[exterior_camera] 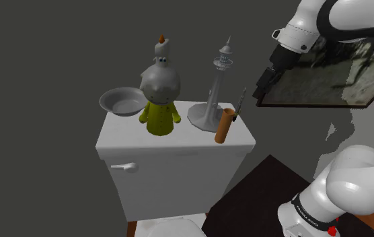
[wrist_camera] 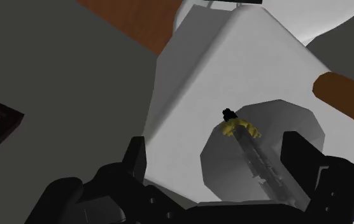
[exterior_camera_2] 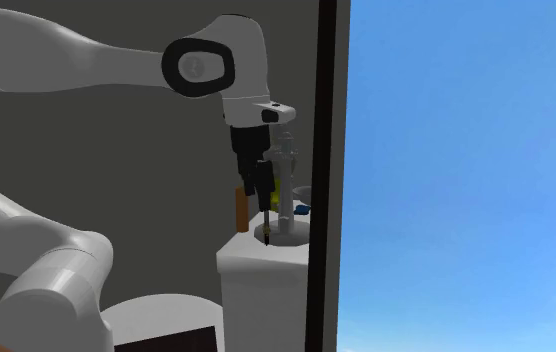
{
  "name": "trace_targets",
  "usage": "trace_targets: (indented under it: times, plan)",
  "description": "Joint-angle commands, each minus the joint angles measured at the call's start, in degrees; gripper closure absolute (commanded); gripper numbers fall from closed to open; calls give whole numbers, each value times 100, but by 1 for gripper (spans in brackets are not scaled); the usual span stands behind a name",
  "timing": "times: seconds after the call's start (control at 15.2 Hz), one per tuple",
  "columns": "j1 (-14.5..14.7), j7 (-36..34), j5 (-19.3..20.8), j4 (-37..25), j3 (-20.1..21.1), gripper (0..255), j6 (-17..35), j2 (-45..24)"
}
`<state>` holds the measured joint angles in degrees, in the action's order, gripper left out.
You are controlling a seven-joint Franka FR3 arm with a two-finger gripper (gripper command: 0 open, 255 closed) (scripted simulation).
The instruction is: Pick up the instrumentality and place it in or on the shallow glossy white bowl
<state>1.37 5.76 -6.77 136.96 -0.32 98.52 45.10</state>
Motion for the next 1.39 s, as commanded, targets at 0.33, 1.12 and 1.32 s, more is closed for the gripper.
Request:
trace_targets:
  times: [0.33, 1.12, 1.32]
  plan:
    - [-303, -1930, -49, 878, 1480, 0, 1532, 528]
    - [-320, -1924, -97, 1315, 1572, 0, 2188, 311]
    - [-320, -1923, -97, 1315, 1572, 0, 2187, 312]
